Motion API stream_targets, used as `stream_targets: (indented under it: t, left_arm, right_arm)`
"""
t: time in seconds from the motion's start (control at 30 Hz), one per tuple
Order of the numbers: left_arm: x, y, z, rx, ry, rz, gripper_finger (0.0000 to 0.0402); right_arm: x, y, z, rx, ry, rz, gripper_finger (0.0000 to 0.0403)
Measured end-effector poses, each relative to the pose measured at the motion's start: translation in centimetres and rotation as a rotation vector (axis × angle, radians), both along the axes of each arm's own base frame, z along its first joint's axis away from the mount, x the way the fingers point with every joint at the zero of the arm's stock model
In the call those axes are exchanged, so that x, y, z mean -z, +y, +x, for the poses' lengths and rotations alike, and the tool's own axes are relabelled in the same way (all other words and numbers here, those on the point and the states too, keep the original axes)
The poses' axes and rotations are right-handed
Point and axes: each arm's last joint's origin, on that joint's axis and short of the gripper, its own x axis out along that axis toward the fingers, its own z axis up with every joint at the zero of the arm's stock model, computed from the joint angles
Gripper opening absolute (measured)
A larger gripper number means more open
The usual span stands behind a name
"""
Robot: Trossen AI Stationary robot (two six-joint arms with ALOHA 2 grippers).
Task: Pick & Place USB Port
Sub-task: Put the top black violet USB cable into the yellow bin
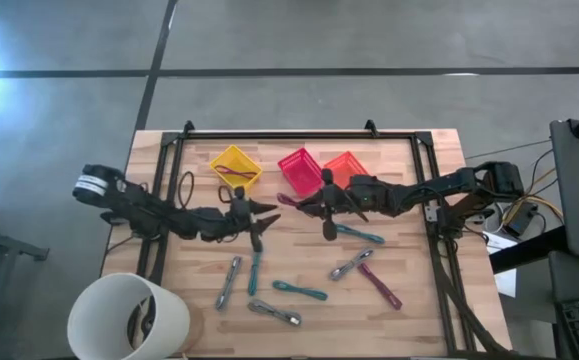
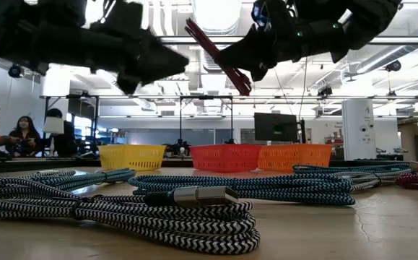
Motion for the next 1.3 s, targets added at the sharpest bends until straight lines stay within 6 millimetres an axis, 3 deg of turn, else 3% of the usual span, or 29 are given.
stream_targets:
  t: [0.37, 0.93, 1.3]
  left_arm:
    - [-1.9, -0.2, 2.9, -0.018, -0.017, 0.107, 0.0151]
    - [-2.9, 0.6, 3.6, -0.049, -0.059, 0.073, 0.015]
    - [-3.0, 0.6, 3.7, -0.045, -0.045, 0.093, 0.007]
  right_arm:
    - [0.2, 0.2, 0.0, -0.008, 0.021, 0.007, 0.0024]
    - [0.2, 0.5, 0.0, -0.024, 0.019, -0.047, 0.0024]
    - [0.2, 0.4, 0.0, -0.013, 0.02, -0.042, 0.0025]
